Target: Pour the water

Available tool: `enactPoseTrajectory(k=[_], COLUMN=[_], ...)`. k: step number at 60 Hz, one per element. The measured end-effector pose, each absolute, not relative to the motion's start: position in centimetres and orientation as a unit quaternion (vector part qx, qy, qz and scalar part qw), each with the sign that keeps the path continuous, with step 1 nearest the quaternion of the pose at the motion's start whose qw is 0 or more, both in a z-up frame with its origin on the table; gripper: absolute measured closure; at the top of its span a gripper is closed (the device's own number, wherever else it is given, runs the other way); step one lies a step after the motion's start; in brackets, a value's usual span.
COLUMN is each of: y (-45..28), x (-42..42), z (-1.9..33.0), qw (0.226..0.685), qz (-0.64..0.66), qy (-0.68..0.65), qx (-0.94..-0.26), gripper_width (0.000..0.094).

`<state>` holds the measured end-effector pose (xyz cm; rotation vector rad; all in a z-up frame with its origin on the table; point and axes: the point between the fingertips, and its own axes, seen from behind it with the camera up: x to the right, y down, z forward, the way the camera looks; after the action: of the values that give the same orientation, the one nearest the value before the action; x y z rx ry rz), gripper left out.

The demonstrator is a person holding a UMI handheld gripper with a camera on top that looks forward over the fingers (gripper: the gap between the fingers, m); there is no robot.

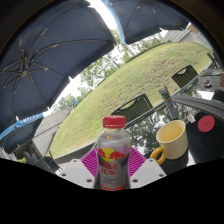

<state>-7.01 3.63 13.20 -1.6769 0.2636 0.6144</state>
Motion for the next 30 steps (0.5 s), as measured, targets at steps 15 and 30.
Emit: enactPoseTrajectory(k=[15,30], y=[8.4,9.5], x=[-2.5,-1.4], z=[15.4,15.8], qw=[0.496,0.378], qz=[0.518,0.632], qy=[0.374,0.493], qx=[-0.588,-0.463], gripper_width=[0.0597,0.0577])
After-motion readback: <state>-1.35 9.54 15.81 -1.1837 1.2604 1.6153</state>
